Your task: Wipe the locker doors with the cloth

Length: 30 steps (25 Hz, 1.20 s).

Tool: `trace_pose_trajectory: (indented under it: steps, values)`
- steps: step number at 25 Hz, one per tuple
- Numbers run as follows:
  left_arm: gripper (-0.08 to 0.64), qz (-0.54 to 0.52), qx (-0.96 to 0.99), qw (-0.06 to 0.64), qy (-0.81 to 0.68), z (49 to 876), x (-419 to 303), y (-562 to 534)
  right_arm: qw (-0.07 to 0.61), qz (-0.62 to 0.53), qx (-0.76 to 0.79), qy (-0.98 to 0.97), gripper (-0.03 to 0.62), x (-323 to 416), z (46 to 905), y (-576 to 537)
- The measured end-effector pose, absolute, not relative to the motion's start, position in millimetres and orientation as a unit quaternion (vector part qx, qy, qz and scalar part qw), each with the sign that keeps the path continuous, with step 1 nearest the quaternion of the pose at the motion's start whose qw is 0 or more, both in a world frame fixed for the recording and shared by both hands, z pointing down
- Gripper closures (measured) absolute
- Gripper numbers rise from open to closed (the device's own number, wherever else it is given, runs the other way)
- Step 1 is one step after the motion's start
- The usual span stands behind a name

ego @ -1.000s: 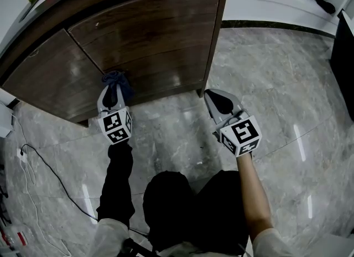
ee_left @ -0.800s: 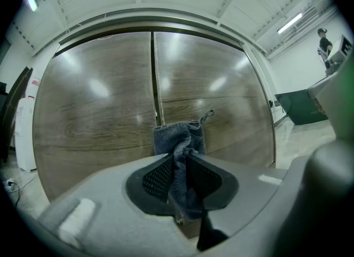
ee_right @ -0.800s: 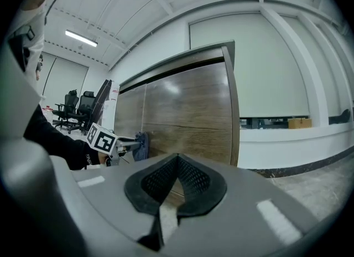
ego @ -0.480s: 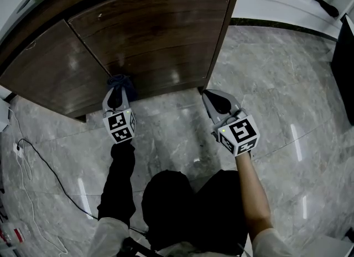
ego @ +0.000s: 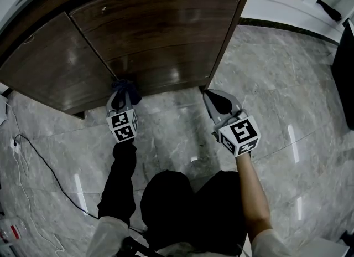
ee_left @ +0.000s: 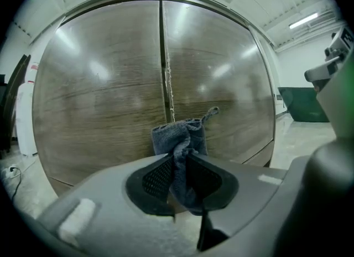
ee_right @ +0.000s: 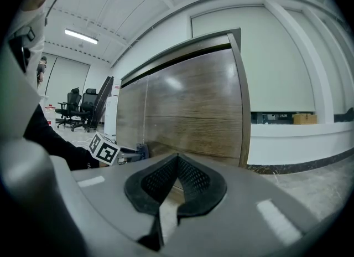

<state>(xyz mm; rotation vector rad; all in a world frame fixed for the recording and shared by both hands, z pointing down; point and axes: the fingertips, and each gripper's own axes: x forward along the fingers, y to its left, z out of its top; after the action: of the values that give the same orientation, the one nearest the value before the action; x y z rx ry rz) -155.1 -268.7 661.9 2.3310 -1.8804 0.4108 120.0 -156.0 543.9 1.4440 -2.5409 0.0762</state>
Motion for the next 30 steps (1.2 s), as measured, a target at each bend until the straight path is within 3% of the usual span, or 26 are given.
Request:
trace_pose_trajectory:
  steps: [15,30]
  values:
    - [0.491,0.117,0.804,0.028,-0.582,608,-153,-228,0.09,-0.002,0.462,-0.882,0.587,76,519,-163]
    - [0.491,0.023,0.808,-0.075,-0.584,429,-186,-212,0.054,-0.048,0.403,-0.912,0.588,-5,466,-176]
